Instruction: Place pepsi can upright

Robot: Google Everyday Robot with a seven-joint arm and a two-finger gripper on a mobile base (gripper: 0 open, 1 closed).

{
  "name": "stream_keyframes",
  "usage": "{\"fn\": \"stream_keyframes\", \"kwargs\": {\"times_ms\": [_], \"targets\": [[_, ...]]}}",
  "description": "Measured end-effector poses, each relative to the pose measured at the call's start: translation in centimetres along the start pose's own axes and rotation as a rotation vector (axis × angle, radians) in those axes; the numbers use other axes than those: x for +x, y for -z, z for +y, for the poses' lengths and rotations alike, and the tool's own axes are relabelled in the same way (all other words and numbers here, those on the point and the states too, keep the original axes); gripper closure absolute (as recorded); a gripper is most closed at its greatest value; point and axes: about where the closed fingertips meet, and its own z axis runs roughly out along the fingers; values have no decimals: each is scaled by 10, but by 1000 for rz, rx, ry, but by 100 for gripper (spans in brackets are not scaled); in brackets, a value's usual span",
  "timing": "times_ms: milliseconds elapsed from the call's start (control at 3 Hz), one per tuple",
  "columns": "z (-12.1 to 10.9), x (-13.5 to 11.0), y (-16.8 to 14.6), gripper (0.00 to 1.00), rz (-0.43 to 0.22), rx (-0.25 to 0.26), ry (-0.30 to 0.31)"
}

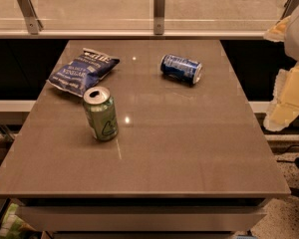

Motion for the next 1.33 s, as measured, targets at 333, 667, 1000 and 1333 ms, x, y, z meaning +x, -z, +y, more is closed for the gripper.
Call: {"fn": "stream_keyframes", "kwargs": {"times_ms": [333, 667, 1000, 1333], "targets": [[-3, -3, 1, 0, 2, 5, -7], [-14, -9, -1, 0, 8, 4, -36], [-29, -22, -3, 0, 5, 1, -73], [-45, -38, -4, 0, 7, 1, -113]]}}
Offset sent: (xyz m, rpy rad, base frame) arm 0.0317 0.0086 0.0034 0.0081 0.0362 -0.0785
